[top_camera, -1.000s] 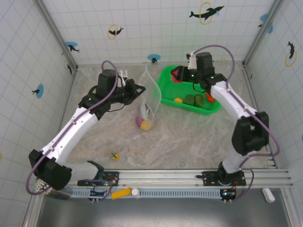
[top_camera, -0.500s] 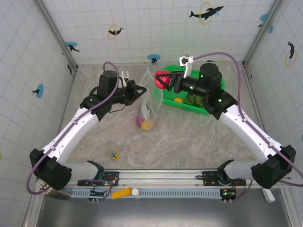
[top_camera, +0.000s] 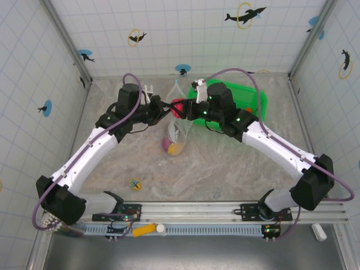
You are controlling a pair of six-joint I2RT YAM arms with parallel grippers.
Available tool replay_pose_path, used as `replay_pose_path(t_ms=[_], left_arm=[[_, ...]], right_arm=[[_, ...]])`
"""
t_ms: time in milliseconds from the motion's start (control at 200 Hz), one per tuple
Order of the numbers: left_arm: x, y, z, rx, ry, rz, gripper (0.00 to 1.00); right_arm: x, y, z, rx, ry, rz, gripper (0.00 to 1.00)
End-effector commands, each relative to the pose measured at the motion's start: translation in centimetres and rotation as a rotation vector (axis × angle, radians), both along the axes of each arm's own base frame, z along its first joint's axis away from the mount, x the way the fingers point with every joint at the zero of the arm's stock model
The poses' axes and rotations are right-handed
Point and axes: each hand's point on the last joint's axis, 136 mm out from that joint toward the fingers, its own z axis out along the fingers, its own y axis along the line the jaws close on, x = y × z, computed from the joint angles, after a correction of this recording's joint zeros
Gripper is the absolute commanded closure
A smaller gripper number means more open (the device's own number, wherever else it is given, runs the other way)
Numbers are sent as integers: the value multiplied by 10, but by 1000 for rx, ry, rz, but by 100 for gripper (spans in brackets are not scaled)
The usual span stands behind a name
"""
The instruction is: Place the food in the zip-top bag and seal the zipper
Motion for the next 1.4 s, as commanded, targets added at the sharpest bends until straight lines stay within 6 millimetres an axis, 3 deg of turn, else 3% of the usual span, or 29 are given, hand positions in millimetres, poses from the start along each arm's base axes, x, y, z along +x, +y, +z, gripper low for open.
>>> replay_pose_path(t_ms=[0, 365, 510, 741, 926, 1086, 1216, 1396], left_arm=[[-5, -9, 29, -47, -70, -49, 100], [-3, -5, 45, -18, -100, -35, 100], [-2, -4, 46, -16, -100, -33, 100], [-2, -5, 43, -13, -94, -32, 100], [-2, -3, 41, -10, -91, -27, 100], [-3, -2, 37, -4, -89, -19, 100], [-2, 5, 35, 17, -89, 11, 100], [-2, 17, 38, 67, -113, 57, 100]], right_arm=[[10, -11, -9, -195, -73, -112, 33], [10, -27, -14, -449, -178, -202, 29], [8, -30, -10, -473, -199, -212, 26], [0, -28, 4, -447, -224, -199, 12], [-6, -25, 17, -405, -236, -172, 11], [-16, -18, 32, -325, -245, -121, 11], [-33, -11, 60, -152, -260, -37, 10], [-32, -35, 94, 1, -266, -50, 9]])
